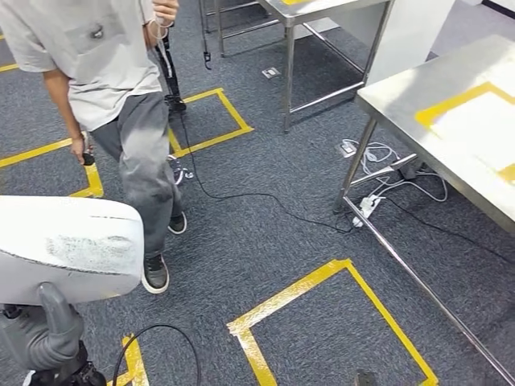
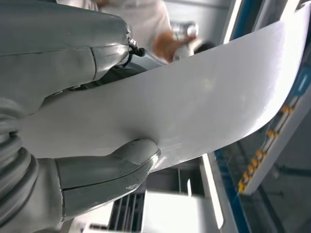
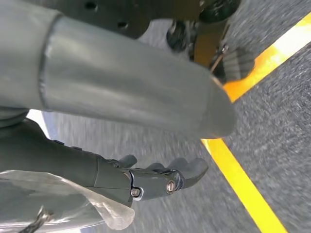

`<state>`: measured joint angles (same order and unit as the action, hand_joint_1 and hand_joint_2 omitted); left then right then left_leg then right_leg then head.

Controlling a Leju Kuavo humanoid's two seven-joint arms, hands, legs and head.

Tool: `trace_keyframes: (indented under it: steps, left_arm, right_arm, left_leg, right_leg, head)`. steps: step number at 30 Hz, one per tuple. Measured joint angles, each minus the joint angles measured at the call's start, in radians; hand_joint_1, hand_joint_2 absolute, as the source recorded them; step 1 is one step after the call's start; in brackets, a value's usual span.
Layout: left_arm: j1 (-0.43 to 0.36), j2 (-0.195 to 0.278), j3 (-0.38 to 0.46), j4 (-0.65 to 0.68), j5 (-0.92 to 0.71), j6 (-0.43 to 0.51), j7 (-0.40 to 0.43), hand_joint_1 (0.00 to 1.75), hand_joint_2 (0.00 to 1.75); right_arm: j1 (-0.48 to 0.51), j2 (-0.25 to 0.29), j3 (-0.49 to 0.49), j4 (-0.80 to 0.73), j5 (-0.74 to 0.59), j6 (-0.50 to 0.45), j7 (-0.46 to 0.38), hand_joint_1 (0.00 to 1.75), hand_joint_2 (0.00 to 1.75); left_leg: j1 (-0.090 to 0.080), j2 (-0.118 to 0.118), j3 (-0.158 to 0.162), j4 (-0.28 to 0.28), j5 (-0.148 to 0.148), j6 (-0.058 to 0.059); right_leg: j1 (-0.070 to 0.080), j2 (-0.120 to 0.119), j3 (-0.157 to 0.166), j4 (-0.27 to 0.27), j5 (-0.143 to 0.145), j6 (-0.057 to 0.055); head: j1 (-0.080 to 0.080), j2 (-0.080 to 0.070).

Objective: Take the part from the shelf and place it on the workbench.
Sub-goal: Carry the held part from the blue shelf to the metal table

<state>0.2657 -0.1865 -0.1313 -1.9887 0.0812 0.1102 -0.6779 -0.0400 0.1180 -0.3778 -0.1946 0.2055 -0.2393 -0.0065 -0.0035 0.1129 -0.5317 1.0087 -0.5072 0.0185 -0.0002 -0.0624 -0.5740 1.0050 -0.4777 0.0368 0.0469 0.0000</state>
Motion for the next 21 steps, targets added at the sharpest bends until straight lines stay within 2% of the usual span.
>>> trace_keyframes:
  steps: [1,2,4,5,6,7,8,9,10,11,13,14,15,16,17,18,19,21]
  left_arm:
    - [-0.001,0.000,0.000,0.001,-0.002,-0.001,0.000,1.75,1.75]
    - [-0.003,0.000,0.000,0.001,-0.003,-0.001,0.000,1.75,1.75]
    - [-0.005,0.000,-0.001,0.002,-0.006,-0.001,0.000,1.75,1.75]
    - [-0.004,0.000,0.000,0.002,-0.007,0.000,0.000,1.75,1.75]
    - [-0.002,0.000,0.000,0.003,-0.007,0.001,0.000,1.75,1.75]
    - [0.000,0.001,0.001,0.004,-0.008,0.002,0.000,1.75,1.75]
    - [0.001,0.001,0.001,0.005,-0.008,0.003,0.000,1.75,1.75]
    - [0.002,0.002,0.001,0.005,-0.009,0.004,0.000,1.75,1.75]
    - [0.002,0.002,0.001,0.006,-0.010,0.005,0.000,1.75,1.75]
    - [0.002,0.002,0.001,0.006,-0.011,0.006,0.000,1.75,1.75]
    - [0.003,0.003,-0.001,0.006,-0.016,0.011,0.000,1.75,1.75]
    - [0.003,0.003,-0.002,0.006,-0.018,0.015,0.000,1.75,1.75]
    - [0.003,0.003,-0.004,0.006,-0.021,0.021,0.000,1.75,1.75]
    - [0.003,0.004,-0.006,0.006,-0.023,0.026,0.000,1.75,1.75]
    - [0.002,0.005,-0.010,0.007,-0.025,0.031,0.000,1.75,1.75]
    - [0.001,0.005,-0.014,0.007,-0.027,0.035,0.000,1.75,1.75]
    - [0.002,0.005,-0.018,0.007,-0.027,0.037,0.000,1.75,1.75]
    - [0.004,0.007,-0.024,0.007,-0.022,0.036,0.000,1.75,1.75]
  right_arm:
    - [0.001,0.000,-0.013,0.000,-0.019,0.008,0.000,0.00,0.00]
    - [0.002,0.001,-0.025,0.000,-0.034,0.015,0.000,0.00,0.00]
    - [0.002,0.002,-0.047,0.000,-0.054,0.026,-0.001,0.00,0.00]
    - [0.001,0.002,-0.057,0.000,-0.062,0.031,-0.003,0.00,0.00]
    - [-0.002,0.003,-0.065,0.000,-0.069,0.035,-0.005,0.00,0.00]
    - [-0.004,0.004,-0.074,0.000,-0.076,0.039,-0.006,0.00,0.00]
    - [-0.005,0.005,-0.082,0.000,-0.082,0.042,-0.007,0.00,0.00]
    - [-0.006,0.006,-0.091,0.000,-0.088,0.043,-0.007,0.00,0.00]
    - [-0.006,0.007,-0.099,0.000,-0.093,0.044,-0.005,0.00,0.00]
    - [-0.006,0.008,-0.106,0.000,-0.098,0.043,-0.001,0.00,0.00]
    - [-0.008,0.013,-0.119,0.000,-0.107,0.038,0.008,0.00,0.00]
    - [-0.009,0.015,-0.125,0.000,-0.111,0.035,0.013,0.00,0.00]
    - [-0.009,0.018,-0.131,0.000,-0.114,0.032,0.018,0.00,0.00]
    - [-0.008,0.019,-0.137,0.000,-0.117,0.029,0.021,0.00,0.00]
    - [-0.006,0.021,-0.144,0.000,-0.120,0.027,0.025,0.00,0.00]
    - [-0.004,0.022,-0.150,0.000,-0.123,0.025,0.027,0.00,0.00]
    - [-0.005,0.023,-0.155,0.001,-0.125,0.023,0.029,0.00,0.00]
    - [-0.009,0.024,-0.163,0.001,-0.126,0.022,0.031,0.00,0.00]
  left_leg:
    - [0.001,0.009,0.002,0.000,-0.001,-0.004]
    - [0.003,0.005,0.004,0.003,-0.007,-0.010]
    - [0.009,-0.038,-0.012,0.052,-0.042,-0.019]
    - [0.012,-0.068,-0.035,0.107,-0.072,-0.021]
    - [0.013,-0.088,-0.068,0.177,-0.103,-0.022]
    - [0.013,-0.097,-0.101,0.242,-0.126,-0.022]
    - [0.012,-0.100,-0.124,0.283,-0.130,-0.021]
    - [0.012,-0.102,-0.131,0.288,-0.115,-0.018]
    - [0.011,-0.108,-0.120,0.253,-0.082,-0.014]
    - [0.010,-0.122,-0.095,0.190,-0.039,-0.008]
    - [0.011,-0.174,-0.047,0.066,0.015,0.001]
    - [0.011,-0.192,-0.035,0.032,0.024,0.003]
    - [0.009,-0.200,-0.031,0.019,0.022,0.004]
    - [0.009,-0.191,-0.030,0.013,0.023,0.005]
    - [0.009,-0.179,-0.028,0.008,0.027,0.009]
    - [0.011,-0.166,-0.026,0.001,0.031,0.013]
    - [0.014,-0.151,-0.024,-0.006,0.034,0.018]
    - [0.014,-0.118,-0.023,-0.011,0.036,0.024]
  right_leg:
    - [0.000,0.011,-0.002,0.000,0.002,-0.007]
    - [-0.001,0.021,-0.002,-0.002,0.003,-0.012]
    - [-0.005,0.043,0.002,-0.006,0.007,-0.025]
    - [-0.006,0.055,0.003,-0.007,0.009,-0.029]
    - [-0.005,0.068,0.003,-0.007,0.009,-0.033]
    - [-0.004,0.083,0.003,-0.006,0.010,-0.034]
    - [-0.002,0.099,0.004,-0.006,0.010,-0.035]
    - [0.000,0.115,0.005,-0.005,0.010,-0.035]
    - [0.000,0.132,0.006,-0.004,0.010,-0.035]
    - [0.001,0.147,0.008,-0.003,0.010,-0.035]
    - [0.001,0.174,0.004,0.002,0.009,-0.031]
    - [-0.001,0.186,-0.001,0.004,0.010,-0.027]
    - [-0.004,0.198,-0.007,0.004,0.012,-0.021]
    - [-0.007,0.209,-0.015,0.003,0.015,-0.014]
    - [-0.009,0.211,-0.021,0.003,0.015,-0.008]
    - [-0.007,0.193,-0.029,0.011,0.008,-0.003]
    - [-0.005,0.164,-0.045,0.037,-0.011,0.002]
    - [-0.005,0.095,-0.099,0.145,-0.076,0.013]
  head:
    - [-0.002,0.000]
    - [-0.002,0.000]
    - [-0.006,0.000]
    - [-0.009,0.000]
    - [-0.011,0.000]
    - [-0.012,0.000]
    - [-0.012,0.000]
    - [-0.012,0.000]
    - [-0.012,0.000]
    - [-0.012,0.000]
    - [-0.011,0.000]
    - [-0.011,0.000]
    - [-0.011,0.000]
    - [-0.011,0.000]
    - [-0.011,0.000]
    - [-0.009,0.000]
    - [-0.006,0.000]
    - [0.000,0.000]
